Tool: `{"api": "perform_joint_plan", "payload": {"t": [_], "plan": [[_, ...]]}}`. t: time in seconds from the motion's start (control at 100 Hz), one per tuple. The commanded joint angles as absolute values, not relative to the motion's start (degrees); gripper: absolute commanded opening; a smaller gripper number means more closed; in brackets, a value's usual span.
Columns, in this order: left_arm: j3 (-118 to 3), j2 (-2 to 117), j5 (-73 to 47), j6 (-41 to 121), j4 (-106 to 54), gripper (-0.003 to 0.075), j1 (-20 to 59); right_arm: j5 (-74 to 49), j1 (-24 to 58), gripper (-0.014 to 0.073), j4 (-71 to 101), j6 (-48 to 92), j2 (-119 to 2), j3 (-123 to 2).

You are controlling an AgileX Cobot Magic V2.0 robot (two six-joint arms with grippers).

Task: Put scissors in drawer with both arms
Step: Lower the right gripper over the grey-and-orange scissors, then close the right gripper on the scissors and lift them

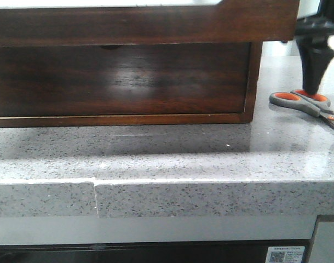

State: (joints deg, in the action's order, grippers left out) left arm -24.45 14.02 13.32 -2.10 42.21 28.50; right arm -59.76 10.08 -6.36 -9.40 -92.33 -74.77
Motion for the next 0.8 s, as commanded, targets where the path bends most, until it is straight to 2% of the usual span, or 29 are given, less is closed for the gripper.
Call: {"api": "perform_joint_plan", "payload": {"t": [0.0, 0.62, 0.69, 0.79], "plan": [[-26.4, 14.6, 15.8, -2.8, 40.8, 0.0166, 29.0, -59.0, 10.1, 0.0408, -6.8, -8.8, -91.3, -76.7], [-26.4, 14.6, 15.8, -2.8, 40.8, 0.0166, 29.0, -58.9, 10.1, 0.0406, -6.1, -8.8, -95.5, -76.7], [-26.4, 14.6, 15.8, -2.8, 40.8, 0.0166, 29.0, -59.2, 10.1, 0.0370, -6.1, -8.8, -95.9, -76.7], [-26.4, 14.6, 15.8, -2.8, 40.8, 0.0166, 29.0, -59.5, 10.1, 0.0244, -6.1, -8.8, -96.1, -76.7]]}}
